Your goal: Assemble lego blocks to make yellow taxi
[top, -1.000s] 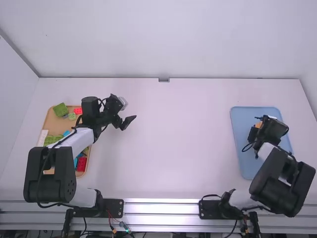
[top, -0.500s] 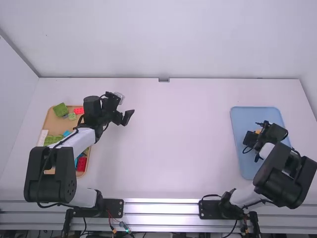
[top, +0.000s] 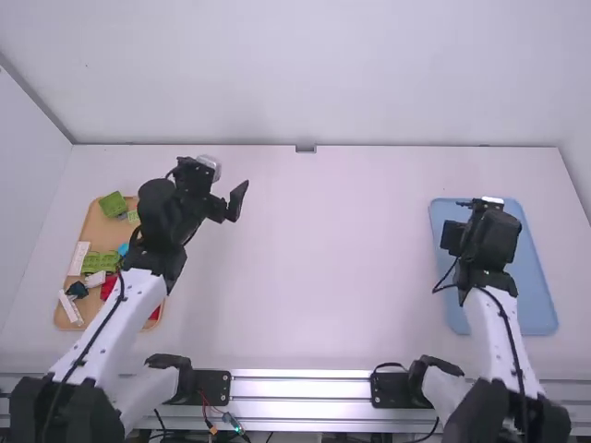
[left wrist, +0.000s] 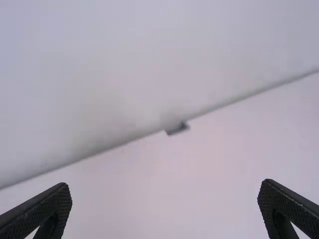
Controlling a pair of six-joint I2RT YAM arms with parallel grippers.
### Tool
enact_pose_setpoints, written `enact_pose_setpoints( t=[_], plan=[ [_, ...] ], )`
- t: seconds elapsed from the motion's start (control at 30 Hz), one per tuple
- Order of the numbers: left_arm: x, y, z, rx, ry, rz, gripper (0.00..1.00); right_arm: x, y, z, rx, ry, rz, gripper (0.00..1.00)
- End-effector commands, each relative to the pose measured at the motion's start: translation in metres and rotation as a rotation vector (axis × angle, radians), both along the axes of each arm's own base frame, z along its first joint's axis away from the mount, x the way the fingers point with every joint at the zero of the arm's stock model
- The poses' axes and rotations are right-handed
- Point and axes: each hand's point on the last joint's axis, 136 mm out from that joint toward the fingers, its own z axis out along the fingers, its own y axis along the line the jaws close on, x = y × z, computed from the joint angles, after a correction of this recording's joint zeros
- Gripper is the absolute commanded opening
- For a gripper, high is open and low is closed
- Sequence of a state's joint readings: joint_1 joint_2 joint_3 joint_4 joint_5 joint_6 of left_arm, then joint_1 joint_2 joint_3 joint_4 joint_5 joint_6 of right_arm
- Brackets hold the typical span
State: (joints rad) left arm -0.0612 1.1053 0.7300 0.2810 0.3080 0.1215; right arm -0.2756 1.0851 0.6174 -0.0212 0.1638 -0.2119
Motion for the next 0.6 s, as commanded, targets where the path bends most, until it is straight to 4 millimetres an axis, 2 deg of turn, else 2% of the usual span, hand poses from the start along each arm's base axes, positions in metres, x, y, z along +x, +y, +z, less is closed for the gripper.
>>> enact_pose_setpoints(
  t=[0.0,0.1,0.13,0.3,0.4,0.57],
  plan=[
    [-0.013,0.001,0.027,-0.089,-0.043,0.022,0.99,-0.002,0.022,0.036,-0.029,-0.101,0.053,0.99],
    [-0.026,0.002,0.050,-0.109,-0.103,0.021,0.99,-0.006,0.050,0.072,-0.046,-0.216,0.132,0.99],
    [-0.030,0.005,0.052,-0.108,-0.113,0.030,0.99,-0.008,0.057,0.079,-0.043,-0.244,0.153,0.98],
    [-0.035,0.031,0.032,-0.108,-0.065,0.134,0.94,-0.010,0.082,0.078,0.023,-0.299,0.226,0.93],
    [-0.044,0.042,0.013,-0.097,-0.021,0.193,0.89,-0.017,0.106,0.068,0.095,-0.311,0.297,0.88],
    [-0.059,0.054,-0.018,-0.077,0.045,0.266,0.82,-0.029,0.120,0.053,0.194,-0.325,0.336,0.81]
  ],
)
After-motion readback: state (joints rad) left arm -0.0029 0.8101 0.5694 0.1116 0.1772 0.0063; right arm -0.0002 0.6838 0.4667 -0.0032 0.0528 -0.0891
